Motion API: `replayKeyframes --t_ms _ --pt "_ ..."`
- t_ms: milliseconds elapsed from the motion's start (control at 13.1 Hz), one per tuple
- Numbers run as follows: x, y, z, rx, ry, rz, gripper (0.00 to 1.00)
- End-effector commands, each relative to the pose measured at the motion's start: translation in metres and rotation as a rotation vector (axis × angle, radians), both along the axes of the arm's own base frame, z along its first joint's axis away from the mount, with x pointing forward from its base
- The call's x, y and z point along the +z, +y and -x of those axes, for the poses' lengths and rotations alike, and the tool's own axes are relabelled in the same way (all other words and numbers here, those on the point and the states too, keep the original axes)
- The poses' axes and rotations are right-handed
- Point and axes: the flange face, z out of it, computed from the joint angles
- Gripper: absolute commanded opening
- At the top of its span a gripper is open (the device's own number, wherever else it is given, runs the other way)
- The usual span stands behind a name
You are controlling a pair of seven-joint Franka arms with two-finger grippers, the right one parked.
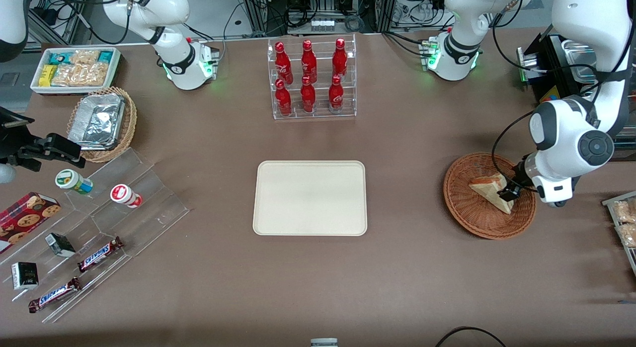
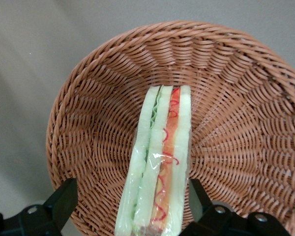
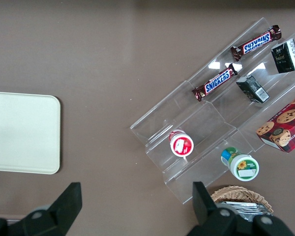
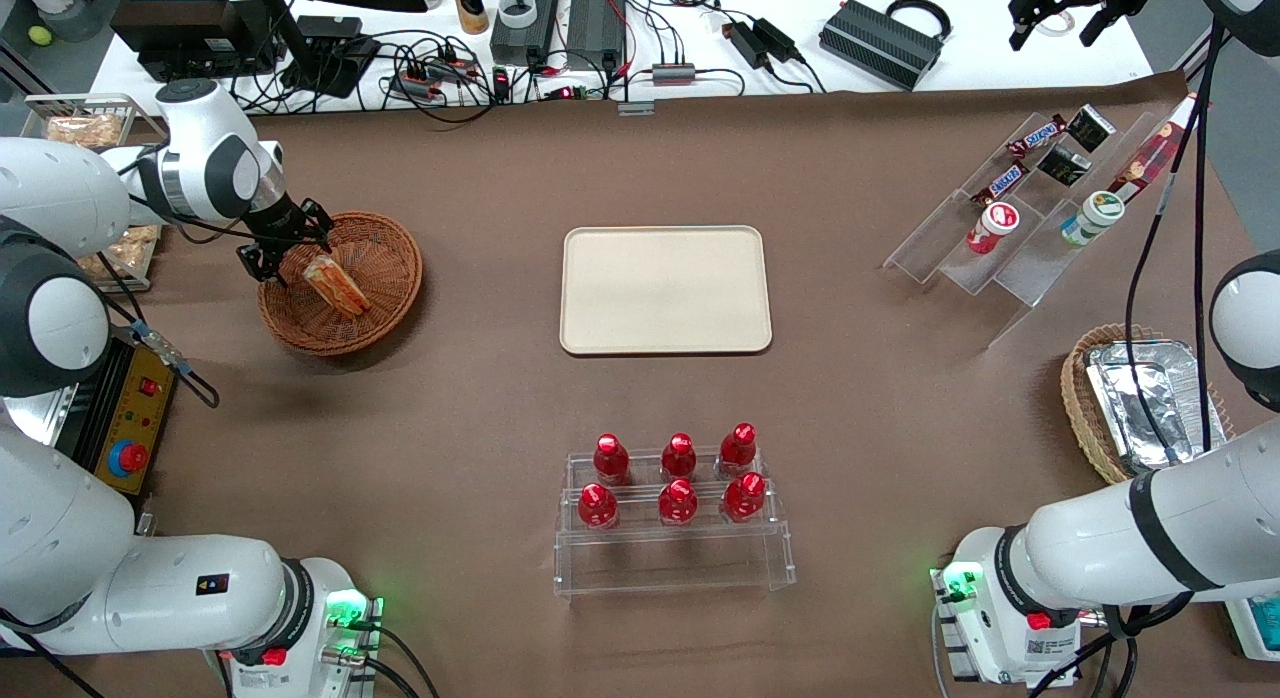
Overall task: Place sandwich from basket to tray
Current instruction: 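Close the left gripper on the sandwich and lift it, then carry the sandwich with the left gripper over the cream tray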
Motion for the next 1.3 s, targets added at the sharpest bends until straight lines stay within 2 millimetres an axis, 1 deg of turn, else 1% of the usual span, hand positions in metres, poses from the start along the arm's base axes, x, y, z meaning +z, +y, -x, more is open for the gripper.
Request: replayKeyframes --t_ms 0,152,305,381,457,533,686,762,838,914,990,1067,1143,1219 --pt "-0.016 -0.002 0.002 0.021 -0.02 -0.001 1.0" --pt "-0.036 -0.003 0.007 0.022 -0.041 -0.003 1.0" --pt "-0.044 -0.007 0.006 0.017 -0.04 -0.002 1.0" --pt "-0.044 -0.008 0.005 0.032 -0.054 0.008 0.99" --pt "-0.048 -0.013 0.003 0.046 -0.063 0.02 0.95" --pt "-0.05 -0.015 0.002 0.056 -0.071 0.031 0.87" --pt "-0.05 -0.015 0.003 0.057 -0.067 0.031 0.62" --pt "-0.048 -0.015 0.003 0.051 -0.064 0.032 0.52" --pt "-0.045 -0.016 0.004 0.035 -0.056 0.032 0.44" --pt "-0.042 -0.023 0.004 0.013 -0.042 0.03 0.41" --pt "-0.03 -0.028 0.003 0.004 -0.046 0.031 0.39" --pt "-0.013 -0.032 0.0 -0.005 -0.046 0.031 0.36" --pt "0.005 -0.04 -0.006 -0.026 -0.039 0.033 0.35" --pt "0.022 -0.054 -0.013 -0.097 -0.04 0.035 0.32"
